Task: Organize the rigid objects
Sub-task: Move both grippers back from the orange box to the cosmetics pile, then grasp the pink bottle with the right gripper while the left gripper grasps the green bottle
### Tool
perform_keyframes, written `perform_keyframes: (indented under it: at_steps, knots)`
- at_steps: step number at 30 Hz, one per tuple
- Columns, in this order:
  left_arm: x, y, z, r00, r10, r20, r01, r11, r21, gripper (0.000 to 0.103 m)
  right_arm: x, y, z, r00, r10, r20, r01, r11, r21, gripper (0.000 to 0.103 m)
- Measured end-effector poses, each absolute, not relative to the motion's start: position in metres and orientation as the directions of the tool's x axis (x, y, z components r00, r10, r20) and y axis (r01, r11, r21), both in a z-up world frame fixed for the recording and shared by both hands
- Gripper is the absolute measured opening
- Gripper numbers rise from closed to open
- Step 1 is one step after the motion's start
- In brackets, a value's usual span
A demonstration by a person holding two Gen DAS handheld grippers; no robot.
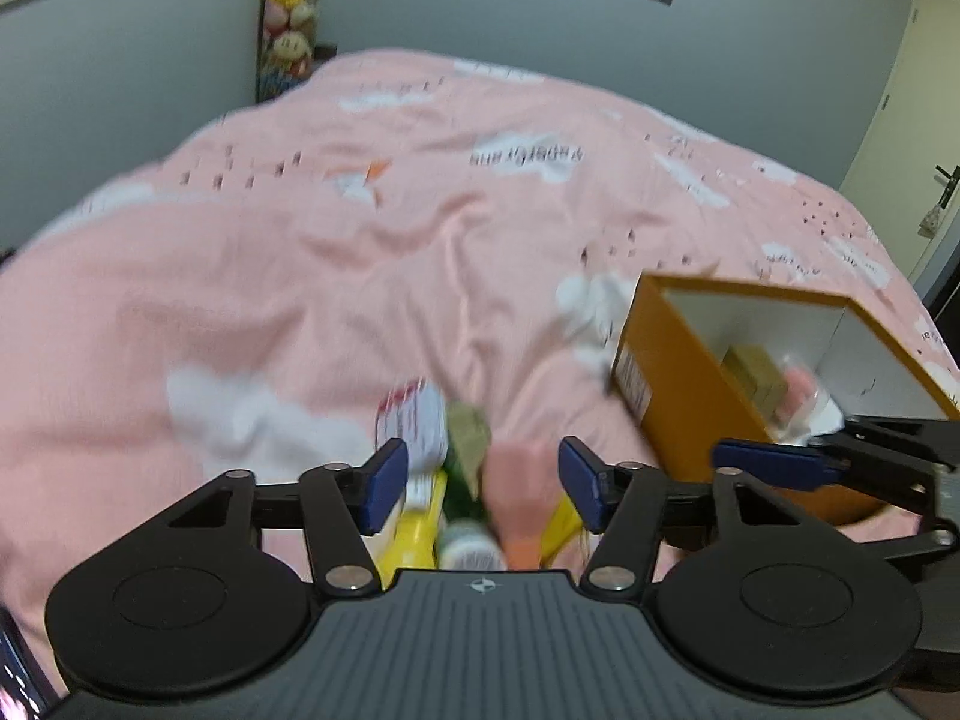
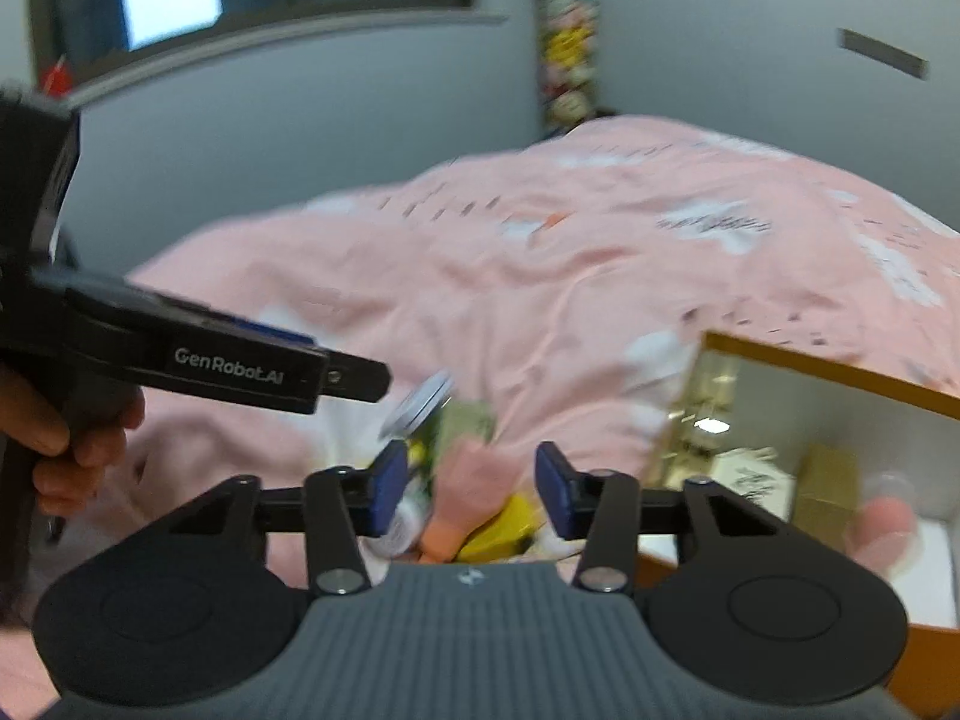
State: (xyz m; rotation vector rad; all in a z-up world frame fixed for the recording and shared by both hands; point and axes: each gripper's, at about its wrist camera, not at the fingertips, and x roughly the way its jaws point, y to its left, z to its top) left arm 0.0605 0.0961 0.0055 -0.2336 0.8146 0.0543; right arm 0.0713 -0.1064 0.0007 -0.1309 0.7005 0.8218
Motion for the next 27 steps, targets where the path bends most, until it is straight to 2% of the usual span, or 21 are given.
perform_keyframes:
  at_steps: [3, 7, 17, 19, 22, 27]
  knots:
    - [0.059, 0.102, -0.011, 0.649, -0.018, -0.761, -0.176, 0.969, -0.173, 0.063, 0.077, -0.085, -0.016, 0.425, 0.590, -0.687, -0.724, 0.677, 0.134, 0.042]
    - [0.060, 0.113, -0.018, 0.651, -0.004, -0.759, -0.220, 0.956, -0.193, 0.063, 0.087, -0.066, -0.030, 0.373, 0.566, -0.735, -0.742, 0.657, 0.130, 0.042]
    - [0.083, 0.124, -0.033, 0.617, -0.027, -0.787, -0.234, 0.948, -0.216, 0.061, 0.136, -0.032, -0.054, 0.305, 0.505, -0.807, -0.684, 0.706, 0.183, 0.045]
    - [0.084, 0.127, -0.036, 0.614, -0.047, -0.788, -0.242, 0.939, -0.245, 0.061, 0.144, -0.026, -0.063, 0.289, 0.487, -0.824, -0.669, 0.719, 0.190, 0.051]
    - [0.087, 0.131, -0.040, 0.611, -0.057, -0.790, -0.250, 0.933, -0.260, 0.060, 0.153, -0.021, -0.075, 0.271, 0.473, -0.838, -0.645, 0.736, 0.207, 0.055]
    - [0.092, 0.137, -0.046, 0.598, -0.071, -0.798, -0.267, 0.922, -0.282, 0.059, 0.161, -0.018, -0.087, 0.257, 0.469, -0.845, -0.631, 0.744, 0.221, 0.056]
